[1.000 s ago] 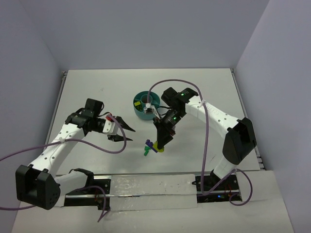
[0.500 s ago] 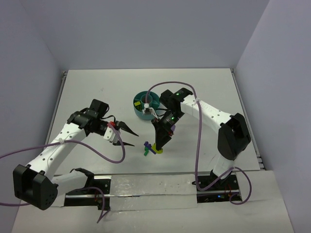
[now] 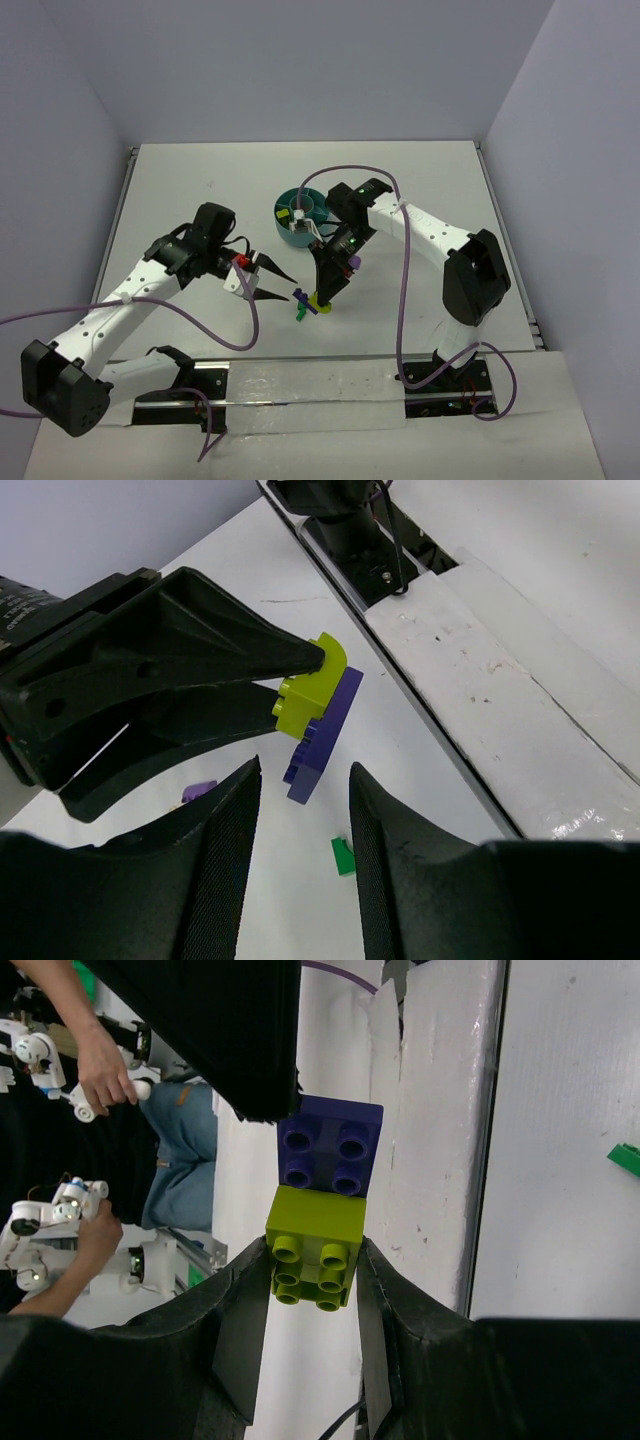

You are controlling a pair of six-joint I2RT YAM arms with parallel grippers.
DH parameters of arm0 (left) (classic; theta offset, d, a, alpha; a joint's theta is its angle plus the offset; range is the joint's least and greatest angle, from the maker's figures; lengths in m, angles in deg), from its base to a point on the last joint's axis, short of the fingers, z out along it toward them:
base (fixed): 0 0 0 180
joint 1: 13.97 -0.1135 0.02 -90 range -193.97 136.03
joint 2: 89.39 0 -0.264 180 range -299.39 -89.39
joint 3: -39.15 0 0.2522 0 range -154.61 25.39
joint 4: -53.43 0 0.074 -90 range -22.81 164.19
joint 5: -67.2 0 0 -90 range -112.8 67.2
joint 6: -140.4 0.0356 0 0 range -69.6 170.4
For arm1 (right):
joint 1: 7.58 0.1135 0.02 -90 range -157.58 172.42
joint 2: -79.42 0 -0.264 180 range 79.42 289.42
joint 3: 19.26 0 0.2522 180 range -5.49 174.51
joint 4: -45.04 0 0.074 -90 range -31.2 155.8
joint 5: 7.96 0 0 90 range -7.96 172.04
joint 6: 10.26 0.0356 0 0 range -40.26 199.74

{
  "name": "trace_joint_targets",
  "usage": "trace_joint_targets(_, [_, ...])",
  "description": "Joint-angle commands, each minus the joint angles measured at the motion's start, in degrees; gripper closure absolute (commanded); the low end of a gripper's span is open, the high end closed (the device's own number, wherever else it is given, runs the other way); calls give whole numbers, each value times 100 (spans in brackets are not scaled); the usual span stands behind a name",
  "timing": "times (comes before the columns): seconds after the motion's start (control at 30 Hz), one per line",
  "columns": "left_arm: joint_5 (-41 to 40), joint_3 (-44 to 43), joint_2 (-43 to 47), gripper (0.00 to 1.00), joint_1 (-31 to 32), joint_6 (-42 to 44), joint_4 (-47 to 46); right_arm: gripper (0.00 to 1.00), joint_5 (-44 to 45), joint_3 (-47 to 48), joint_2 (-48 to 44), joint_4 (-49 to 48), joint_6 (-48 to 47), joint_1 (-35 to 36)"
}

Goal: Sort the legos into containers by color

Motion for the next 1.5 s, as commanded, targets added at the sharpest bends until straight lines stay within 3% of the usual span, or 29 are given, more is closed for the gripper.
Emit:
trace_joint_targets(0.0, [-5, -70, -62, 53, 170, 1, -224, 100, -234, 240, 50, 621, -184, 39])
trace_joint_targets(0.33, [-143, -30, -153, 53, 443, 348, -71, 100, -199, 235, 2, 621, -171, 86])
trace_joint_targets(0.93, [-457, -4, -287, 99, 824, 752, 176, 100, -49, 249, -60, 616, -100, 193])
trace_joint_targets(1.27, [-589, 95, -259, 100, 1010, 1340, 711, 100, 292, 277, -77, 577, -122, 144])
trace_joint_targets(1.47, [-562, 251, -157, 100, 1114, 1229, 807, 100, 509, 407, -104, 603, -105, 56])
